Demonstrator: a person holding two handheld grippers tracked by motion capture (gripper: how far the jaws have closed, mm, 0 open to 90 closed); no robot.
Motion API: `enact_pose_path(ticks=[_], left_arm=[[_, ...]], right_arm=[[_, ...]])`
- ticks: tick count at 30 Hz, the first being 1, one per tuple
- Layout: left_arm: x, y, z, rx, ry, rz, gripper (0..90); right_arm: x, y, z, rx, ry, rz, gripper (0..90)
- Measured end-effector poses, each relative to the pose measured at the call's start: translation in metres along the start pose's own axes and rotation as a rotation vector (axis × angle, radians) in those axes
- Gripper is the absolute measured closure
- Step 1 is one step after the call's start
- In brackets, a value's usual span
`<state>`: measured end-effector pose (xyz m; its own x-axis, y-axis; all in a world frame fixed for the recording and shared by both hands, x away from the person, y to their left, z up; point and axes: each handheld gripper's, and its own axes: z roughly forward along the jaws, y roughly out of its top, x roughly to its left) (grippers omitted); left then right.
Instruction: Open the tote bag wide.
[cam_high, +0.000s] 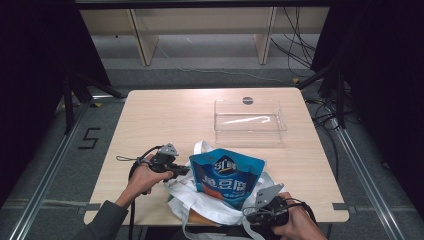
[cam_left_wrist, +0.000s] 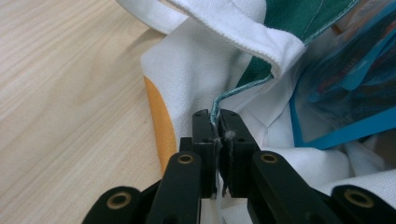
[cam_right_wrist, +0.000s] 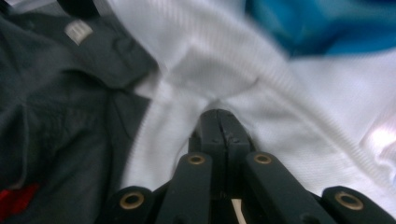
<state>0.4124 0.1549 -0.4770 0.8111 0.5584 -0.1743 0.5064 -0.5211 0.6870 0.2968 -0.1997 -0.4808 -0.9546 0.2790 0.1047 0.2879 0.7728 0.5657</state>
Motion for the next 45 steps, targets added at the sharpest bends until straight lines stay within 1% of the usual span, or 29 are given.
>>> enact_pose_path(ticks=[1, 4, 5, 6, 7, 8, 11, 12, 13, 14, 15, 17, 20, 21, 22, 23, 24, 25, 27, 29, 30, 31, 32, 33, 34, 36, 38, 42, 45], left_arm=[[0.001, 0.0, 0.001, 0.0, -0.001, 0.003, 84.7], [0.0, 0.0, 0.001, 0.004, 0.003, 0.003, 84.9], [-0.001, 0.0, 0.0, -0.007, -0.001, 0.007, 84.9], [-0.002, 0.0, -0.001, -0.006, 0.002, 0.011, 85.0], [-0.001, 0.0, -0.002, 0.0, 0.004, 0.021, 85.1], [-0.002, 0.001, -0.002, -0.005, 0.002, 0.016, 85.1], [-0.002, 0.001, -0.001, -0.006, 0.001, 0.014, 85.1], [-0.002, 0.001, -0.001, -0.006, 0.002, 0.013, 85.1], [-0.002, 0.001, -0.002, -0.005, 0.004, 0.016, 85.1], [-0.003, 0.001, -0.002, -0.012, 0.001, -0.001, 85.1], [-0.003, 0.001, -0.002, -0.004, 0.003, 0.008, 85.1], [-0.003, 0.001, -0.002, -0.013, 0.0, -0.001, 85.1], [-0.002, 0.001, -0.002, -0.008, 0.0, 0.012, 85.0], [-0.002, 0.001, -0.002, -0.008, -0.002, 0.01, 85.0], [-0.001, 0.0, -0.002, -0.011, -0.003, 0.013, 85.0], [-0.001, 0.0, -0.003, -0.009, 0.002, 0.01, 85.0], [-0.001, 0.0, -0.003, -0.009, 0.002, 0.01, 85.0], [-0.001, -0.001, -0.002, -0.009, 0.006, -0.008, 85.0], [0.0, -0.001, -0.001, -0.012, 0.003, 0.001, 85.0], [0.001, -0.002, -0.001, -0.007, 0.008, 0.002, 85.1], [0.001, -0.002, -0.001, -0.007, 0.008, 0.002, 85.1], [0.003, -0.002, -0.001, 0.003, 0.022, 0.006, 85.2], [0.003, -0.002, -0.001, 0.003, 0.022, 0.006, 85.3], [0.004, -0.003, -0.001, -0.005, 0.03, -0.008, 85.4], [0.007, -0.004, -0.001, 0.007, 0.027, -0.008, 85.5], [0.009, -0.006, 0.002, -0.01, 0.017, -0.039, 85.6], [0.012, -0.006, 0.003, 0.001, 0.016, -0.029, 85.7], [0.014, -0.007, 0.003, 0.011, 0.015, -0.035, 85.4], [0.008, -0.005, -0.001, -0.023, 0.014, -0.019, 84.0]], right_arm=[[0.004, -0.004, 0.003, 0.037, -0.009, 0.018, 90.0], [0.004, -0.01, -0.001, 0.005, -0.002, 0.036, 90.0], [0.004, -0.01, -0.001, 0.005, -0.002, 0.036, 90.0], [0.006, -0.01, -0.009, -0.017, -0.006, 0.054, 90.0], [0.007, -0.01, -0.02, -0.063, -0.024, 0.048, 90.0], [0.009, -0.01, -0.028, -0.085, -0.026, 0.043, 90.0], [0.016, -0.008, -0.057, -0.197, -0.068, 0.014, 90.0], [0.016, -0.008, -0.057, -0.197, -0.068, 0.014, 90.0], [0.017, -0.006, -0.061, -0.231, -0.09, 0.015, 90.0], [0.017, -0.004, -0.065, -0.253, -0.111, 0.014, 90.0], [0.015, 0.0, -0.069, -0.272, -0.134, 0.003, 90.0], [0.01, 0.009, -0.064, -0.309, -0.166, 0.008, 90.0], [0.006, 0.017, -0.054, -0.294, -0.162, -0.012, 90.0], [0.004, 0.021, -0.044, -0.27, -0.137, -0.02, 90.0], [0.004, 0.021, -0.044, -0.27, -0.137, -0.02, 90.0], [0.005, 0.02, -0.036, -0.251, -0.107, -0.023, 90.0], [0.006, 0.018, -0.032, -0.241, -0.099, -0.024, 90.0], [0.006, 0.018, -0.032, -0.241, -0.099, -0.024, 90.0], [0.009, 0.012, -0.021, -0.216, -0.07, -0.01, 90.0], [0.01, 0.003, -0.005, -0.164, -0.039, 0.006, 90.0], [0.01, 0.003, -0.005, -0.164, -0.039, 0.006, 90.0], [0.01, -0.003, 0.008, -0.139, -0.011, 0.031, 90.0], [0.01, -0.003, 0.008, -0.139, -0.011, 0.031, 90.0], [0.012, -0.006, 0.014, -0.119, 0.0, 0.039, 90.0], [0.011, -0.007, 0.014, -0.122, 0.0, 0.04, 90.0], [0.012, -0.009, 0.016, -0.131, -0.004, 0.046, 90.0], [0.012, -0.011, 0.019, -0.126, -0.006, 0.038, 90.0], [0.012, -0.011, 0.019, -0.124, 0.002, 0.049, 90.0], [0.012, -0.01, 0.015, -0.142, 0.0, 0.047, 90.0]])
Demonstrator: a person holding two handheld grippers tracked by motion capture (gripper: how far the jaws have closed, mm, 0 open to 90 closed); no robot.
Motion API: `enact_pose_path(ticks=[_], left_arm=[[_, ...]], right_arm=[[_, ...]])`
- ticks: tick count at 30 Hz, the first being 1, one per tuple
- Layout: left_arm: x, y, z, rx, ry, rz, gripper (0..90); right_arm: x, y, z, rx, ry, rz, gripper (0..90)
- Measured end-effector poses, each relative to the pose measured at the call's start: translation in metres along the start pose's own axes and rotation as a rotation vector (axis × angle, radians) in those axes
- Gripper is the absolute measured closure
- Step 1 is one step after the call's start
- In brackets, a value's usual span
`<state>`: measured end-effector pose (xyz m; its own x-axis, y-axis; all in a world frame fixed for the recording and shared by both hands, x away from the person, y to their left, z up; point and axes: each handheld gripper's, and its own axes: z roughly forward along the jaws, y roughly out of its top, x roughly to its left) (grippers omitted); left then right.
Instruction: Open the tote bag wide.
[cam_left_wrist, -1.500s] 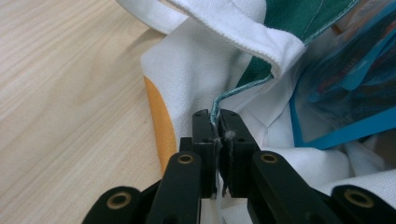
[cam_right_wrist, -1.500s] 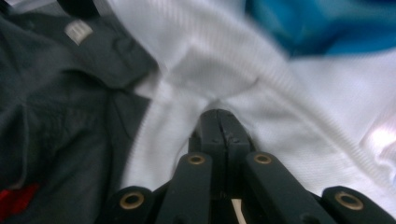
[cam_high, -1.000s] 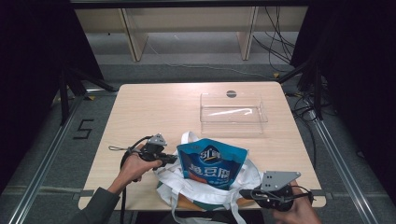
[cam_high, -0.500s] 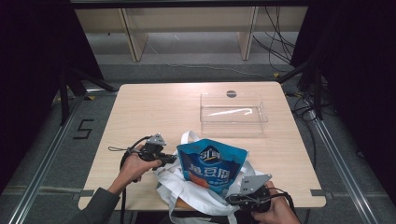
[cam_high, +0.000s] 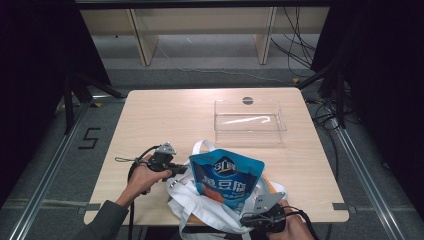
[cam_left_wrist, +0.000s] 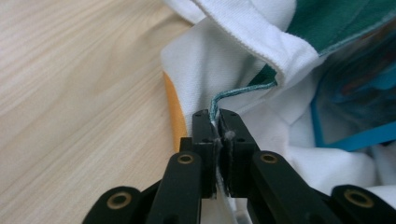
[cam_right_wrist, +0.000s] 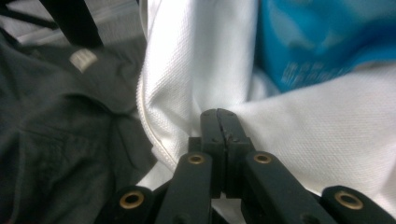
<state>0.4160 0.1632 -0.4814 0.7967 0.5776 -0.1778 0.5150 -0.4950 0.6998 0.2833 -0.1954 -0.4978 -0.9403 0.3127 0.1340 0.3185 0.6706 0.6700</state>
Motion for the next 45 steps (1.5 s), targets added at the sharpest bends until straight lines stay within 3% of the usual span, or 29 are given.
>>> enact_pose_path(ticks=[1, 6, 7, 10, 13, 15, 18, 20, 22, 23, 24, 25, 27, 28, 33, 34, 36, 37, 38, 40, 42, 45], left_arm=[[-0.002, 0.001, -0.004, -0.021, -0.001, 0.004, 82.0], [-0.01, 0.003, -0.013, -0.079, -0.006, 0.008, 78.1], [-0.013, 0.003, -0.017, -0.096, -0.013, -0.004, 74.5], [-0.022, 0.005, -0.027, -0.13, -0.029, 0.001, 71.9], [-0.028, 0.003, -0.035, -0.141, -0.04, 0.006, 64.8], [-0.031, -0.001, -0.041, -0.161, -0.031, 0.002, 54.5], [-0.034, -0.009, -0.051, -0.182, -0.022, -0.021, 49.0], [-0.033, -0.015, -0.058, -0.182, -0.019, -0.014, 44.2], [-0.034, -0.023, -0.063, -0.169, -0.002, -0.031, 39.3], [-0.034, -0.028, -0.066, -0.17, 0.013, -0.033, 37.3], [-0.033, -0.032, -0.068, -0.17, 0.021, -0.041, 35.8], [-0.032, -0.037, -0.071, -0.176, 0.031, -0.033, 34.8], [-0.031, -0.044, -0.073, -0.172, 0.042, -0.042, 32.8], [-0.031, -0.048, -0.075, -0.172, 0.054, -0.049, 32.1], [-0.033, -0.066, -0.074, -0.163, 0.088, -0.091, 25.1], [-0.033, -0.069, -0.074, -0.155, 0.079, -0.092, 23.6], [-0.036, -0.073, -0.072, -0.156, 0.085, -0.111, 23.0], [-0.036, -0.074, -0.072, -0.145, 0.091, -0.089, 22.3], [-0.037, -0.076, -0.072, -0.137, 0.096, -0.101, 22.1], [-0.038, -0.078, -0.073, -0.15, 0.105, -0.089, 21.8], [-0.039, -0.08, -0.075, -0.154, 0.106, -0.095, 21.8], [-0.042, -0.083, -0.077, -0.136, 0.099, -0.099, 21.7]], right_arm=[[-0.002, 0.002, -0.007, -0.055, 0.005, 0.003, 89.4], [-0.003, 0.004, -0.03, -0.13, -0.022, 0.026, 82.7], [-0.002, 0.004, -0.042, -0.166, -0.051, 0.035, 80.4], [-0.003, 0.004, -0.052, -0.186, -0.065, 0.038, 76.1], [-0.005, 0.003, -0.066, -0.186, -0.11, 0.048, 70.4], [-0.009, 0.003, -0.077, -0.201, -0.139, 0.055, 62.7], [-0.012, 0.003, -0.084, -0.217, -0.151, 0.073, 60.6], [-0.013, 0.005, -0.091, -0.21, -0.167, 0.095, 58.0], [-0.016, 0.008, -0.098, -0.213, -0.19, 0.079, 54.8], [-0.015, 0.01, -0.101, -0.204, -0.187, 0.103, 53.1], [-0.019, 0.012, -0.103, -0.21, -0.199, 0.074, 51.9], [-0.018, 0.013, -0.106, -0.206, -0.2, 0.103, 50.6], [-0.022, 0.016, -0.11, -0.206, -0.197, 0.093, 47.8], [-0.021, 0.018, -0.112, -0.204, -0.198, 0.111, 46.6], [-0.026, 0.028, -0.117, -0.177, -0.207, 0.119, 39.4], [-0.027, 0.03, -0.118, -0.179, -0.208, 0.1, 38.8], [-0.025, 0.036, -0.12, -0.172, -0.194, 0.114, 35.6], [-0.025, 0.04, -0.122, -0.158, -0.192, 0.126, 35.0], [-0.025, 0.043, -0.123, -0.161, -0.194, 0.125, 34.7], [-0.024, 0.05, -0.126, -0.139, -0.192, 0.107, 31.8], [-0.024, 0.058, -0.128, -0.136, -0.19, 0.056, 31.3], [-0.022, 0.07, -0.135, -0.121, -0.181, 0.054, 29.9]])
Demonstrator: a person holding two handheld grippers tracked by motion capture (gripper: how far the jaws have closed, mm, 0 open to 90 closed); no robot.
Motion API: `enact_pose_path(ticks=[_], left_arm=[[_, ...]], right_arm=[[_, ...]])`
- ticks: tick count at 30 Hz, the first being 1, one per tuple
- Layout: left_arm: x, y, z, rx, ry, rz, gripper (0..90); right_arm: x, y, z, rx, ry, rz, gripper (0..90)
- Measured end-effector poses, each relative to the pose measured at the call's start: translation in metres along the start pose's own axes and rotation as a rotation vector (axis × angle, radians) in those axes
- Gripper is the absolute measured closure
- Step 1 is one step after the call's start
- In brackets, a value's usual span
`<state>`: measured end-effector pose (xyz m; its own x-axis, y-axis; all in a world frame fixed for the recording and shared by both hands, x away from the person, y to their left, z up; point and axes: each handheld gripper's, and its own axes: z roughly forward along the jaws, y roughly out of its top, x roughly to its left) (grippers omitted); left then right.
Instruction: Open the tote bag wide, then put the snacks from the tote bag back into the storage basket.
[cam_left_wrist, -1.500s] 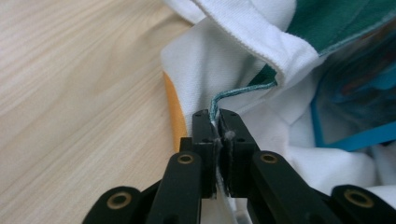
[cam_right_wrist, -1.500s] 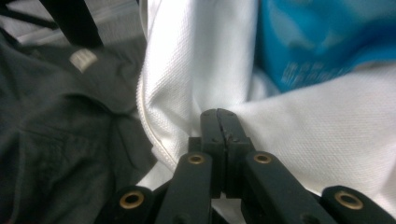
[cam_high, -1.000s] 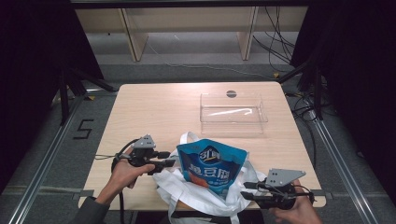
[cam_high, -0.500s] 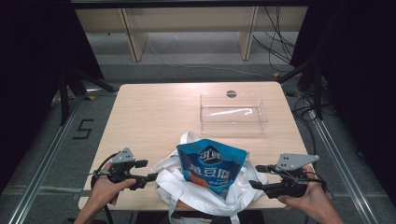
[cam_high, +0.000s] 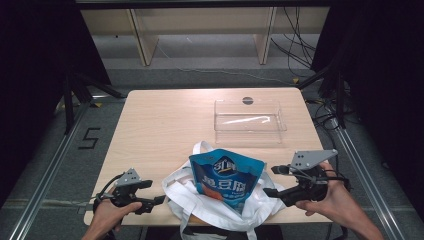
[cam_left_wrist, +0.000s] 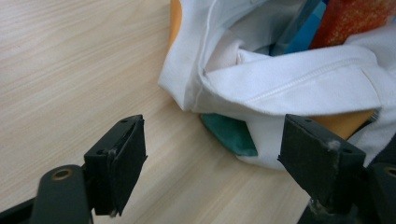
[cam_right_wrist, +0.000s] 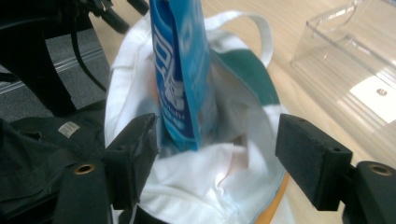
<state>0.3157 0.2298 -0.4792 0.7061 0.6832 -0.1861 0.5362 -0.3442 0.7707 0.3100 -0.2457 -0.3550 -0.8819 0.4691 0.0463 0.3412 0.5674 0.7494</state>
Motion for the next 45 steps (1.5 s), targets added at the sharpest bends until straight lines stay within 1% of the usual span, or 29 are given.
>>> enact_pose_path(ticks=[1, 3, 5, 7, 8, 9, 11, 13, 14, 15, 17, 18, 19, 21, 22, 23, 27, 29, 30, 32, 33, 34, 36, 37, 38, 39, 41, 44, 45], left_arm=[[0.001, -0.001, -0.001, 0.01, 0.0, 0.032, 21.7], [-0.002, -0.004, -0.001, 0.011, -0.002, 0.016, 21.7], [-0.001, -0.004, -0.003, 0.037, 0.006, 0.057, 21.7], [-0.005, -0.007, 0.0, 0.003, -0.002, 0.002, 21.7], [-0.004, -0.007, 0.001, -0.003, -0.004, 0.016, 21.7], [-0.004, -0.008, 0.0, 0.017, 0.002, 0.029, 21.7], [-0.005, -0.01, 0.002, 0.017, 0.005, 0.005, 21.8], [-0.003, -0.01, 0.001, 0.064, 0.003, 0.047, 21.8], [-0.006, -0.012, 0.004, 0.025, 0.002, 0.011, 21.8], [-0.004, -0.012, 0.002, 0.057, 0.0, 0.048, 21.9], [-0.007, -0.013, 0.003, 0.039, 0.0, 0.011, 21.8], [-0.007, -0.013, 0.003, 0.042, 0.002, 0.014, 21.8], [-0.004, -0.013, 0.002, 0.056, 0.007, 0.055, 21.8], [-0.004, -0.014, 0.0, 0.067, -0.001, 0.063, 21.8], [-0.005, -0.015, 0.001, 0.056, 0.0, 0.052, 21.9], [-0.004, -0.015, 0.001, 0.068, -0.007, 0.065, 21.9], [-0.005, -0.017, 0.002, 0.051, -0.001, 0.045, 21.9], [-0.004, -0.018, 0.002, 0.067, 0.002, 0.067, 21.8], [-0.007, -0.019, 0.004, 0.04, 0.002, 0.031, 21.9], [-0.007, -0.02, 0.005, 0.058, 0.009, 0.028, 21.8], [-0.005, -0.02, 0.003, 0.08, 0.001, 0.06, 21.8], [-0.004, -0.02, 0.005, 0.063, 0.005, 0.075, 21.8], [-0.008, -0.021, 0.006, 0.047, -0.001, 0.035, 21.8], [-0.007, -0.021, 0.006, 0.06, -0.001, 0.049, 21.8], [-0.007, -0.021, 0.006, 0.054, -0.002, 0.041, 21.8], [-0.004, -0.02, 0.004, 0.085, -0.004, 0.079, 21.8], [-0.004, -0.021, 0.004, 0.078, -0.002, 0.073, 21.8], [-0.004, -0.021, 0.005, 0.082, -0.009, 0.075, 21.8], [-0.006, -0.021, 0.006, 0.071, -0.004, 0.053, 21.8]], right_arm=[[0.001, 0.004, 0.0, -0.018, -0.004, -0.01, 29.2], [0.002, 0.013, -0.005, -0.002, 0.007, -0.012, 29.2], [0.004, 0.022, -0.007, -0.001, 0.0, -0.033, 29.3], [0.005, 0.029, -0.009, -0.001, -0.018, -0.057, 29.3], [0.006, 0.033, -0.01, -0.001, -0.015, -0.062, 29.3], [0.005, 0.036, -0.011, 0.003, -0.006, -0.069, 29.3], [0.006, 0.044, -0.013, 0.006, 0.007, -0.068, 29.2], [0.007, 0.049, -0.014, 0.009, 0.008, -0.08, 29.1], [0.008, 0.051, -0.014, 0.005, 0.006, -0.072, 29.2], [0.008, 0.054, -0.015, 0.006, 0.028, -0.086, 29.2], [0.011, 0.06, -0.014, 0.01, 0.018, -0.09, 29.0], [0.012, 0.062, -0.014, 0.014, 0.017, -0.098, 28.8], [0.013, 0.064, -0.013, 0.022, 0.019, -0.098, 28.8], [0.015, 0.069, -0.011, 0.047, 0.018, -0.093, 28.8], [0.016, 0.072, -0.009, 0.047, 0.016, -0.095, 28.8], [0.015, 0.078, -0.004, 0.059, 0.022, -0.123, 28.9], [0.012, 0.092, 0.008, 0.083, 0.012, -0.12, 29.0], [0.011, 0.096, 0.011, 0.089, 0.016, -0.129, 29.3], [0.012, 0.1, 0.016, 0.097, 0.016, -0.129, 29.8], [0.013, 0.108, 0.023, 0.11, 0.019, -0.131, 32.8], [0.013, 0.112, 0.027, 0.104, 0.021, -0.159, 33.8], [0.014, 0.114, 0.03, 0.115, 0.027, -0.16, 34.8], [0.013, 0.12, 0.035, 0.144, 0.04, -0.168, 37.5], [0.012, 0.122, 0.039, 0.145, 0.041, -0.177, 39.4], [0.011, 0.124, 0.042, 0.16, 0.04, -0.163, 41.1], [0.01, 0.126, 0.043, 0.175, 0.049, -0.158, 43.3], [0.007, 0.129, 0.048, 0.182, 0.062, -0.183, 46.4], [0.006, 0.131, 0.054, 0.218, 0.056, -0.179, 51.6], [0.006, 0.132, 0.056, 0.221, 0.064, -0.195, 53.1]])
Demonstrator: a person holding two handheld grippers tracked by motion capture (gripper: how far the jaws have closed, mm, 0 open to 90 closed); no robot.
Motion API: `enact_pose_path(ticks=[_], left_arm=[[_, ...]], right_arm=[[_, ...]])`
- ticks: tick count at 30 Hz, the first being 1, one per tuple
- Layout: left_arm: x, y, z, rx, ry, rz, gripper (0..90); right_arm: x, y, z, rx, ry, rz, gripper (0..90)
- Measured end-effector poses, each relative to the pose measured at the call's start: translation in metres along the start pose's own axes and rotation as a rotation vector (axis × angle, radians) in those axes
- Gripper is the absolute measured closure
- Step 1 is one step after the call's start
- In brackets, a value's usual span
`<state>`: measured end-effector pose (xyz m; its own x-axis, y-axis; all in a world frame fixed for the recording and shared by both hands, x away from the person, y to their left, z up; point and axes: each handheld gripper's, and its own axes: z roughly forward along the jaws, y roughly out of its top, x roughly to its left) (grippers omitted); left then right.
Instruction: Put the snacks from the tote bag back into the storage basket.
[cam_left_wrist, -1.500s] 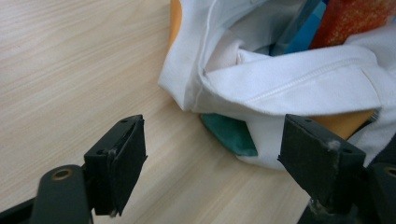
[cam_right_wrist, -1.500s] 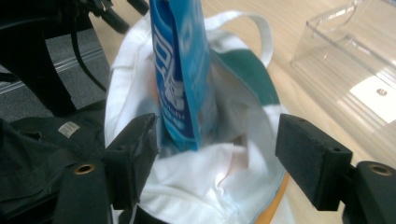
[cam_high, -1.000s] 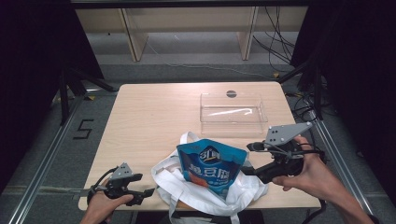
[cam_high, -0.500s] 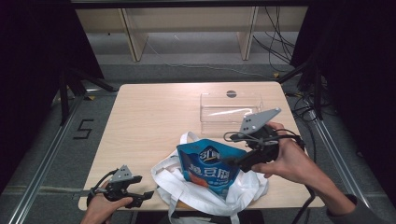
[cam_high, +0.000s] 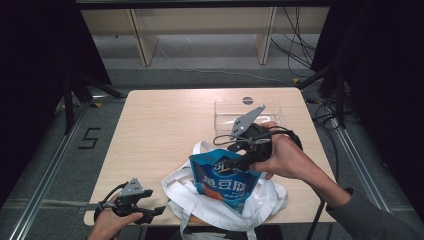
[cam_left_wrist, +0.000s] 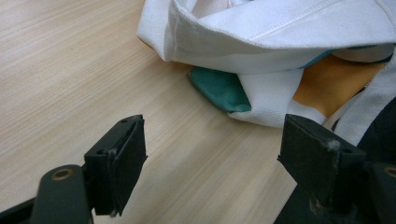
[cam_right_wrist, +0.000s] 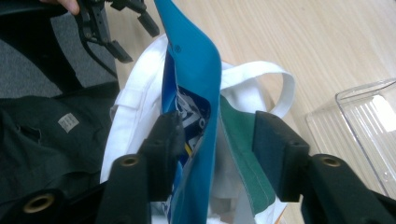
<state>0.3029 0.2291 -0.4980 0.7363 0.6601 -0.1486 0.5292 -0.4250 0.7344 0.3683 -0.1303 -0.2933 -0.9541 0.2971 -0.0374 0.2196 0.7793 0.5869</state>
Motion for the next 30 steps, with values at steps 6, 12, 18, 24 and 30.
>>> enact_pose_path(ticks=[6, 12, 18, 24, 30], left_arm=[[-0.001, -0.001, 0.001, -0.003, 0.002, -0.019, 21.9], [-0.003, -0.001, 0.004, -0.012, -0.005, -0.023, 21.8], [-0.002, -0.001, 0.003, -0.01, -0.009, -0.014, 21.9], [0.001, -0.001, 0.002, 0.023, -0.009, 0.03, 21.9], [0.001, -0.002, 0.002, 0.033, -0.009, 0.012, 21.8]], right_arm=[[-0.001, 0.004, 0.006, 0.053, 0.017, -0.015, 65.7], [0.006, 0.008, 0.013, 0.094, 0.029, -0.058, 81.6], [0.011, 0.011, 0.01, 0.098, 0.039, -0.095, 88.5], [0.016, 0.013, 0.007, 0.095, 0.056, -0.125, 90.0], [0.017, 0.017, 0.003, 0.094, 0.062, -0.134, 90.0]])
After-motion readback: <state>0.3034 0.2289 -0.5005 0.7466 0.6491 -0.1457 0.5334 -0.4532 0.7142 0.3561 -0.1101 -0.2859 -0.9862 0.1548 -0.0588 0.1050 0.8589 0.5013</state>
